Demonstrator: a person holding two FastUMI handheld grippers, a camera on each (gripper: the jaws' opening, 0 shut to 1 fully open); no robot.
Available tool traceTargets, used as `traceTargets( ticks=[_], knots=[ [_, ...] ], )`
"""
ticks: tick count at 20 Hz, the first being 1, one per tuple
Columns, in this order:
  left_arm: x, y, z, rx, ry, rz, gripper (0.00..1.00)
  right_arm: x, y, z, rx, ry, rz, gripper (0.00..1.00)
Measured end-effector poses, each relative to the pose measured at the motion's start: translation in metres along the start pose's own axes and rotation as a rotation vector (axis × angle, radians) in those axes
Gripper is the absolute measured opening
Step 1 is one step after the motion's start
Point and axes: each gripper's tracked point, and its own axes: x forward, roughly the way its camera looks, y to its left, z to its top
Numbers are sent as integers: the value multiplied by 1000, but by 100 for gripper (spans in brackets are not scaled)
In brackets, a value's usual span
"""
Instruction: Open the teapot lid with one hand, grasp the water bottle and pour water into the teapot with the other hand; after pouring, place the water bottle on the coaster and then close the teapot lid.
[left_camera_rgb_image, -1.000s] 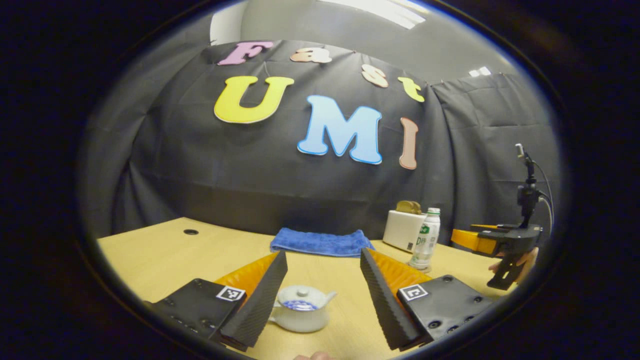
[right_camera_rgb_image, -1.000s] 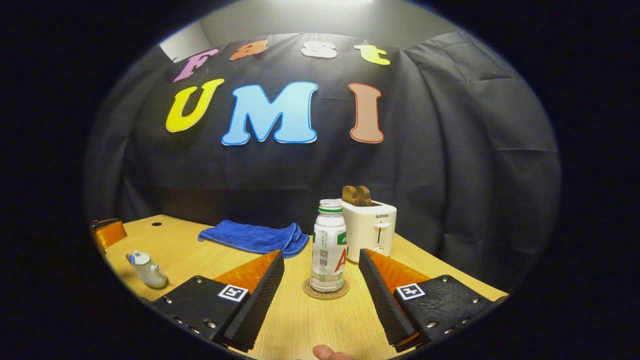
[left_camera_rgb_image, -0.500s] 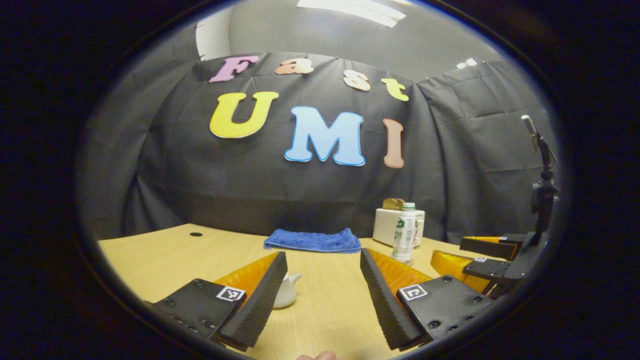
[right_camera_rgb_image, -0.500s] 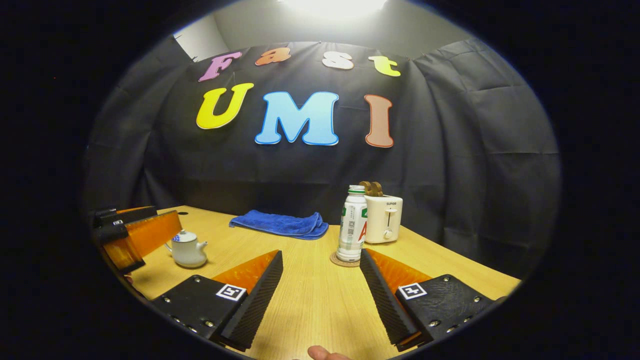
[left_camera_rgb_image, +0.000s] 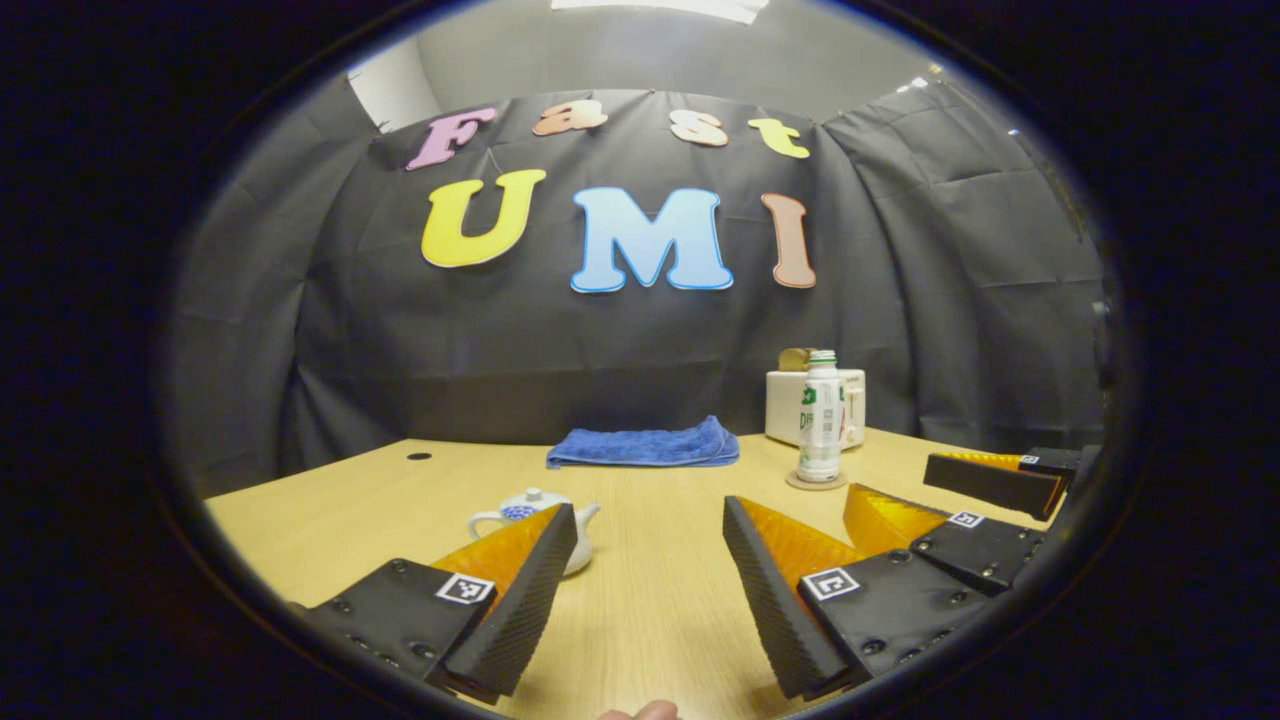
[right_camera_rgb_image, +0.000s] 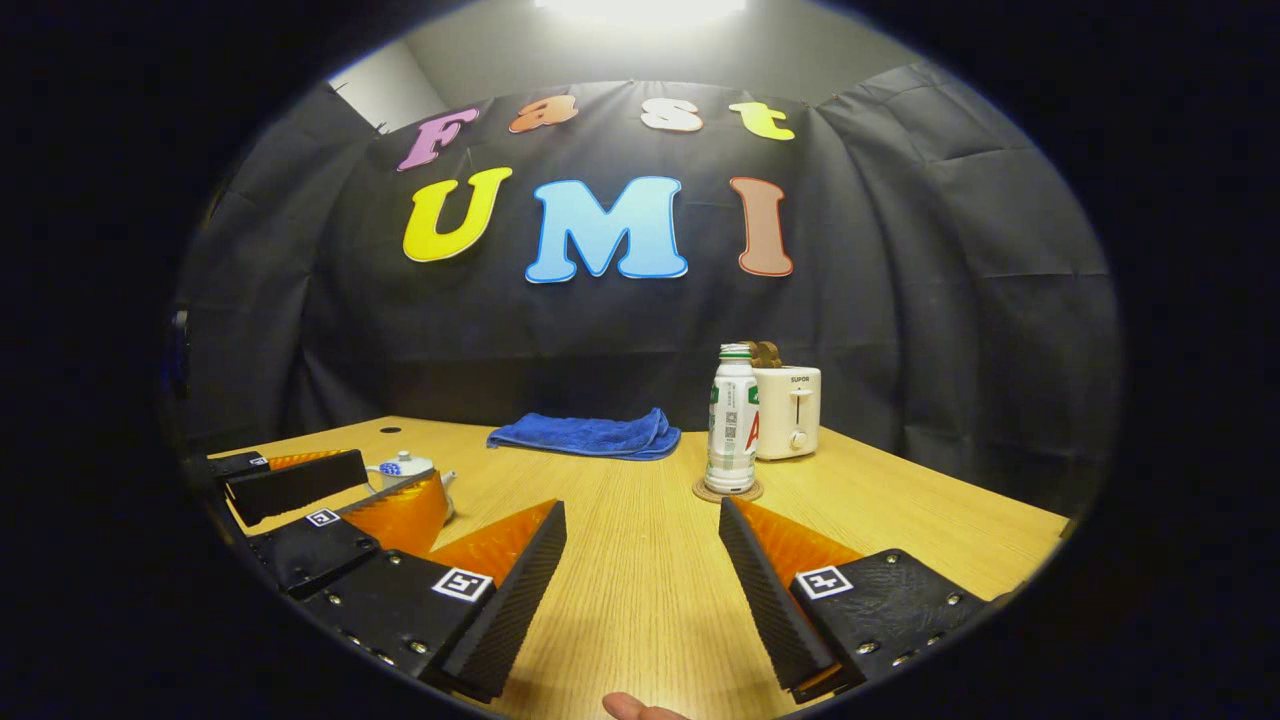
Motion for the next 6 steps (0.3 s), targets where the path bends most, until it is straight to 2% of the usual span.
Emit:
traceTargets(
  ticks=[2, 4, 6],
  knots=[
    [0, -9, -1, 0, -1, -39, 100, 0, -7, 0, 4, 3, -28, 94],
    [1, -26, 0, -3, -4, -133, 100, 1, -10, 0, 3, 3, -51, 95],
    [1, -34, 1, -4, -10, -196, 99, 1, -18, -2, 7, 6, -95, 95]
  ],
)
